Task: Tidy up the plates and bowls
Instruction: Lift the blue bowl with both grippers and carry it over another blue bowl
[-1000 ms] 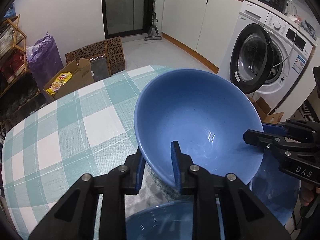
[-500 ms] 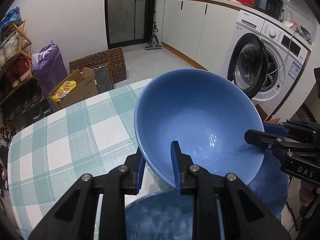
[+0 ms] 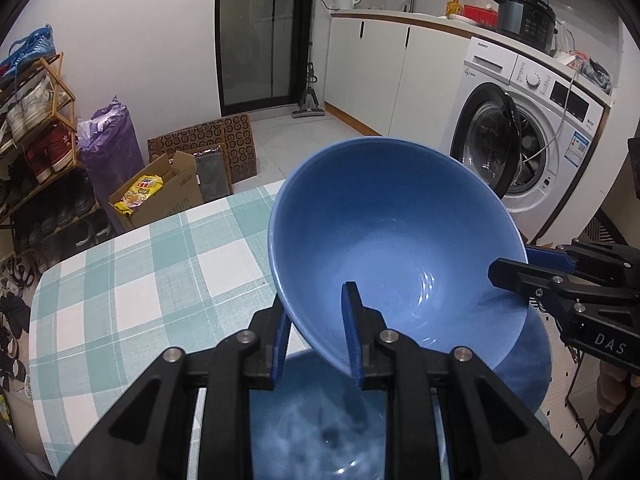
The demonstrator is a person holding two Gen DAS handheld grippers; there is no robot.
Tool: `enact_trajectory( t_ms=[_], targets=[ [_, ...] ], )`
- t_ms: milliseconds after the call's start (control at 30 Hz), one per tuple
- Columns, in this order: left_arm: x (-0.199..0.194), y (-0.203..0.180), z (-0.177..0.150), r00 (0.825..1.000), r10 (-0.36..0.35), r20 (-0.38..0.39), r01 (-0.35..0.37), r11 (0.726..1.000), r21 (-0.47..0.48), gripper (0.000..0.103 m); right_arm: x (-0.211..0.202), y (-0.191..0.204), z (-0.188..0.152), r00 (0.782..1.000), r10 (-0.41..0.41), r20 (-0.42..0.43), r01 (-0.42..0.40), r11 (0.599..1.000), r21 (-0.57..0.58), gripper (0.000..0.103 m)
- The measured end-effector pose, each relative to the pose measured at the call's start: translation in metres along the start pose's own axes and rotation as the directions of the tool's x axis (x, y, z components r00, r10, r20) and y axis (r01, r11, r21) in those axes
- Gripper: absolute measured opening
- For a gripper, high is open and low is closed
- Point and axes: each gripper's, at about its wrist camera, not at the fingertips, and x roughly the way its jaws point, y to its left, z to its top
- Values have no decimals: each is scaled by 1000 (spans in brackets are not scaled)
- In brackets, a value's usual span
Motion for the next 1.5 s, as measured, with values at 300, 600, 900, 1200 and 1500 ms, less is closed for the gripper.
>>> enact_trajectory(
  t_ms=[300,600,900,1200,1500],
  targets=[
    [-28,-2,-16,1000,10,29,-10,1000,-10,23,-31,18,-16,999,9,36,-8,1000,-28,26],
    [-49,0,-35,998,30,52,-29,999,-15,23,-50,39,-39,999,13,46,-10,999,-54,27],
    [-60,8,-54,997,50,59,-48,998,-30,23,-53,55,-57,998,35,43,-32,997,-74,27],
    [-67,17,-69,996,65,57,-62,997,-54,23,-49,71,-65,998,52,31,-49,994,-101,27],
    [-73,28,-86,995,84,45,-80,994,-78,23,-41,88,-71,998,70,2,-69,989,-130,27]
  ],
)
